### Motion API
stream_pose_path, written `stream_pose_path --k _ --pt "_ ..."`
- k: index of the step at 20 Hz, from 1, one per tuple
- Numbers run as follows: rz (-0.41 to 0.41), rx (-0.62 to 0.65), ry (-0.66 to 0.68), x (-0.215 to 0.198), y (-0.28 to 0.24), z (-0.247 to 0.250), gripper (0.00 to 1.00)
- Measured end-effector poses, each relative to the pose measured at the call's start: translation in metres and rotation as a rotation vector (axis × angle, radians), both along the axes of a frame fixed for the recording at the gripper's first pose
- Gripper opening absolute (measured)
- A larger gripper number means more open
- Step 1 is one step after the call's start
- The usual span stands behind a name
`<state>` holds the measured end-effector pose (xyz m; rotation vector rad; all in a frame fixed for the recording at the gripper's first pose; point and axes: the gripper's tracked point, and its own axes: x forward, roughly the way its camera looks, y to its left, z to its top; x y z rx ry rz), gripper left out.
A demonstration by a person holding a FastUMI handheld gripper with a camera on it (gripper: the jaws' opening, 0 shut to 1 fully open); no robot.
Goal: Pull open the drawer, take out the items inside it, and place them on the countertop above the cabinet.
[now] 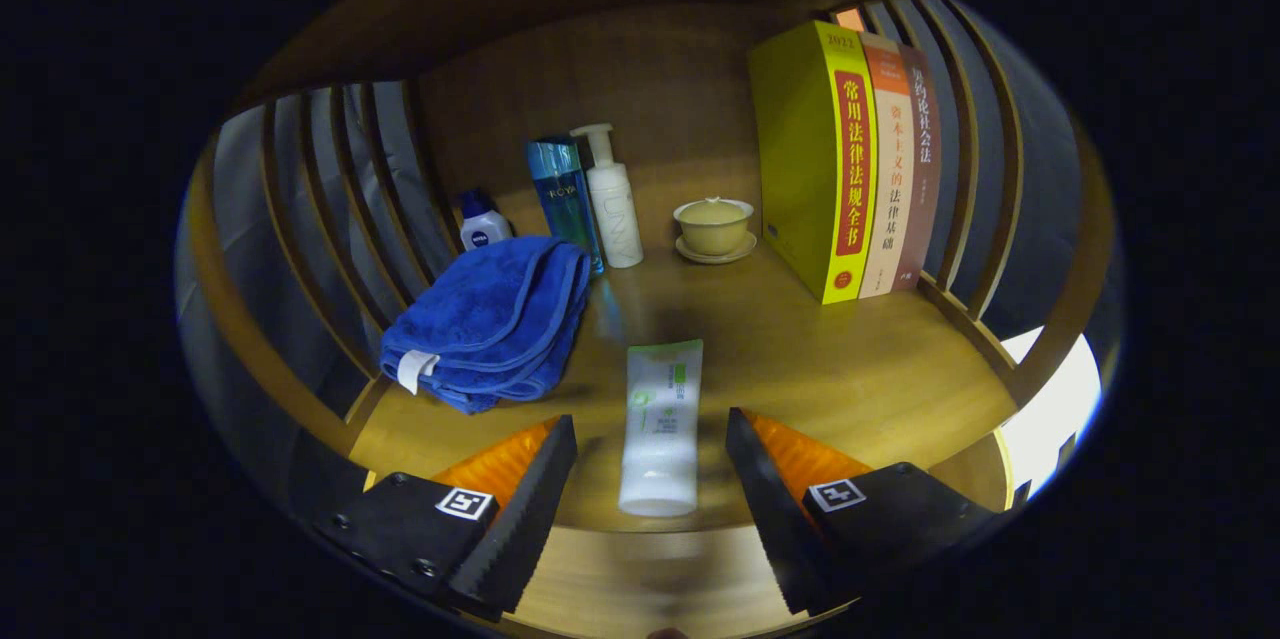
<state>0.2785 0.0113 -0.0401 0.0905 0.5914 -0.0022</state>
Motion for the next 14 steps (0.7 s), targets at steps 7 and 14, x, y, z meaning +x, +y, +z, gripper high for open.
stream_pose_path --k 7,14 --pt "0.045 -0.008 -0.143 -0.059 0.019 0.045 0.99" --pt "0.046 -0.004 -0.179 -0.128 0.02 0.04 0.98"
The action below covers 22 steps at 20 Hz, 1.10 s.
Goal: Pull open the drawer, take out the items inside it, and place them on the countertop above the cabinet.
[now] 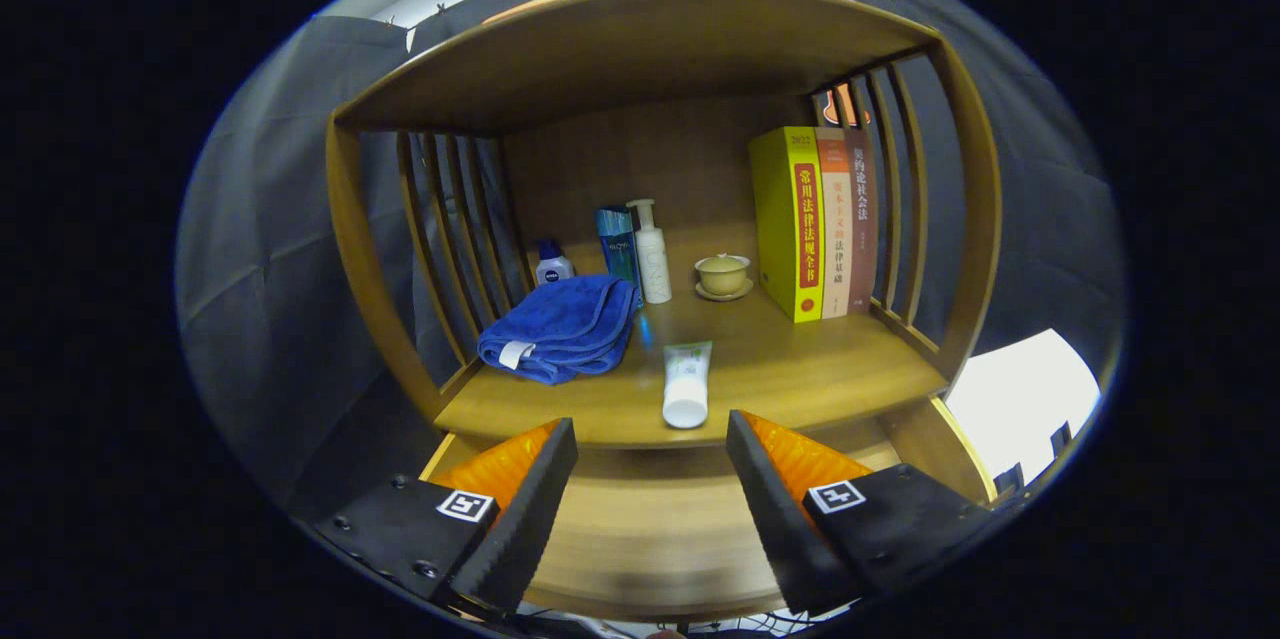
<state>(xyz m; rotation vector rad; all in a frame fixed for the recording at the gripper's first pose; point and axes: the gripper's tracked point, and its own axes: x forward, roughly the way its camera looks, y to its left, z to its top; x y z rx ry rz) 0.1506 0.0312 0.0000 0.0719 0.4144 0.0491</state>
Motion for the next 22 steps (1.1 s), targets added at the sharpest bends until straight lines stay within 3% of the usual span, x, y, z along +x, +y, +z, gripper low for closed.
stream_pose_path --k 11,22 --pt "-0.013 -0.043 0.051 -0.103 0.001 -0.048 0.98" --pt "-0.034 -0.053 0.145 -0.134 -0.002 -0.117 0.99"
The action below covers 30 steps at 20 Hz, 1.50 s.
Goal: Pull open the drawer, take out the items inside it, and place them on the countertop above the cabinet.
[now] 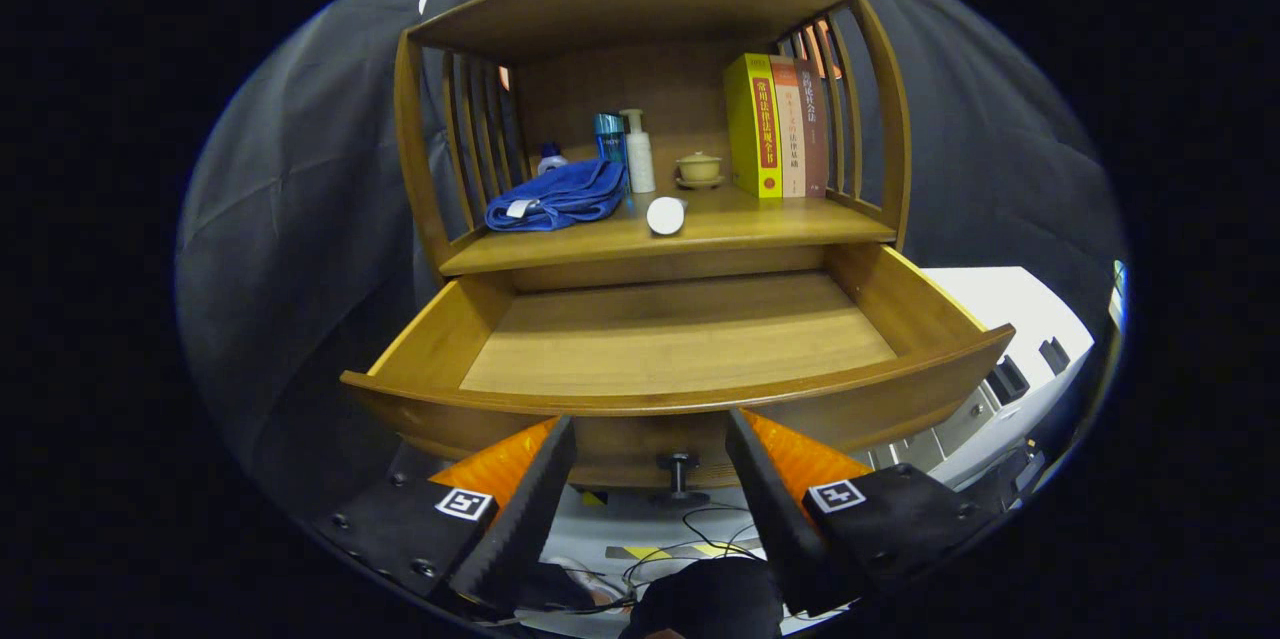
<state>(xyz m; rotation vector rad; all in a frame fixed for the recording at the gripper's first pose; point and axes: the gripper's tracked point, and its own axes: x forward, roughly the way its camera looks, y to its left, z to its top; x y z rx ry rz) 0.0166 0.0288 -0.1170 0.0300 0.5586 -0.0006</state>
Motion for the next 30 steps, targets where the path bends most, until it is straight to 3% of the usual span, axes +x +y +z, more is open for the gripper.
stream_pose_path --k 10,30 --pt "-0.03 0.0 0.007 0.014 -0.005 -0.006 0.97" --pt "-0.036 0.024 -0.03 0.123 -0.01 -0.002 0.96"
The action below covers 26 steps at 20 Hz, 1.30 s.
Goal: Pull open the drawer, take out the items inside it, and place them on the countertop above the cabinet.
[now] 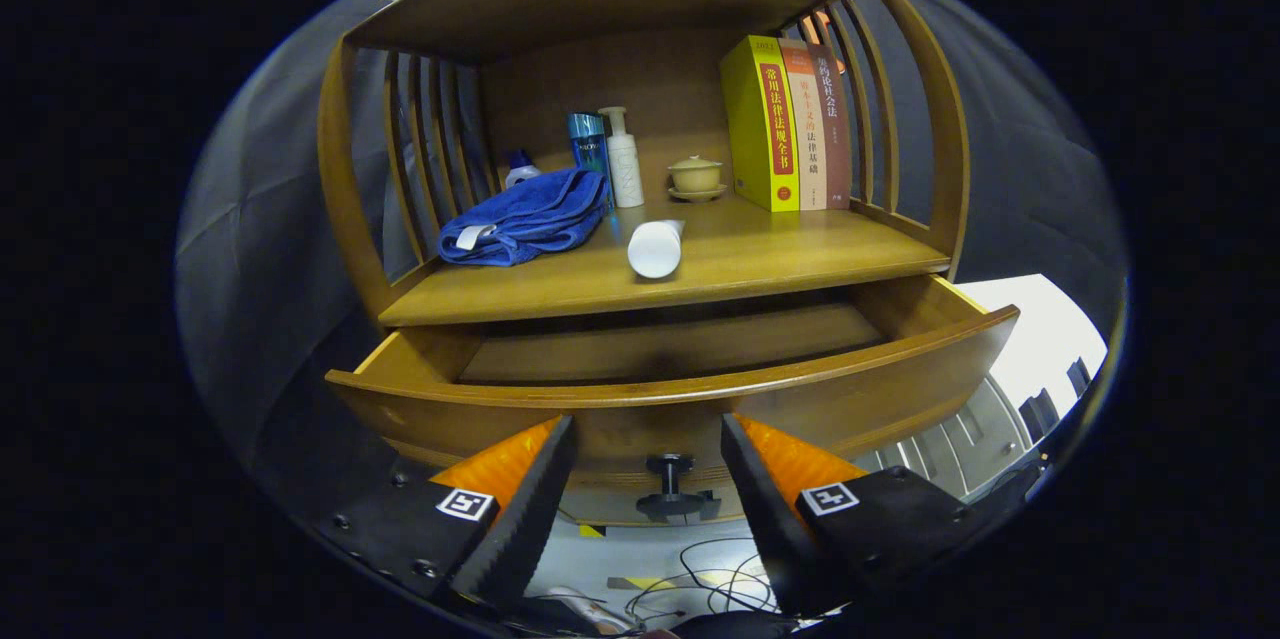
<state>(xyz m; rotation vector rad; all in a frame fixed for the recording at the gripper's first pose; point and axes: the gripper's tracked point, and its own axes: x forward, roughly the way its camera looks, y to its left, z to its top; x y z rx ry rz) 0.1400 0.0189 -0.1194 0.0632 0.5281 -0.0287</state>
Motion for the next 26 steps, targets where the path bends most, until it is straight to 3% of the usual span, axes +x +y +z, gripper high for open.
stream_pose_path --k 14,21,26 --pt "-0.009 -0.015 -0.027 0.069 -0.004 -0.004 0.96" --pt "0.023 -0.019 -0.038 0.063 0.001 -0.001 0.96" --pt "0.029 -0.054 -0.133 0.041 0.0 0.044 0.97"
